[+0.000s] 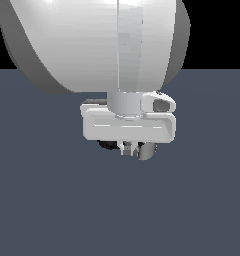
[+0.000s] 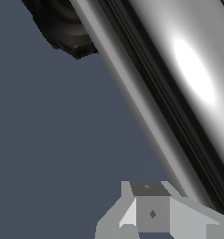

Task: Turn on the faucet by rotating a designated handle.

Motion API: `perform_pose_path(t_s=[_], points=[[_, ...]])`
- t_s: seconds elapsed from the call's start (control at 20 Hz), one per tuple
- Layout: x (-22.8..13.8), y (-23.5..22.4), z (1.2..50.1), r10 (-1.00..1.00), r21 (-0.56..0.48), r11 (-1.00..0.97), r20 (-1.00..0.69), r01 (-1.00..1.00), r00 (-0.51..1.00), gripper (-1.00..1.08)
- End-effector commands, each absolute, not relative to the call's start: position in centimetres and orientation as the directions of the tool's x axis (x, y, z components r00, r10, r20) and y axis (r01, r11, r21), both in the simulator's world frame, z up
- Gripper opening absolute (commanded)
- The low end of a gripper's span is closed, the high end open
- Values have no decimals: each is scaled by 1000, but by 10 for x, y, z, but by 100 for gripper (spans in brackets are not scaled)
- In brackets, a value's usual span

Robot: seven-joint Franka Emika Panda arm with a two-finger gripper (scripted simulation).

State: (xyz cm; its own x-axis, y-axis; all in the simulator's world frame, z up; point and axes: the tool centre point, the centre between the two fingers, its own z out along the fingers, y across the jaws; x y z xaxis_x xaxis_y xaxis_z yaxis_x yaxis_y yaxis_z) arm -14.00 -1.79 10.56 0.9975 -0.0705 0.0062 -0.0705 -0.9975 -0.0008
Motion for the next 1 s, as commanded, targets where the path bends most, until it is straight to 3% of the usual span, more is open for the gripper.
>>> perform_pose_path(t_s=[0.0,0.95], points=[[-141,-39,102,-91,0,-996,0,-91,996,-100],[-100,-85,104,-76,0,-997,6,-76,997,-100]])
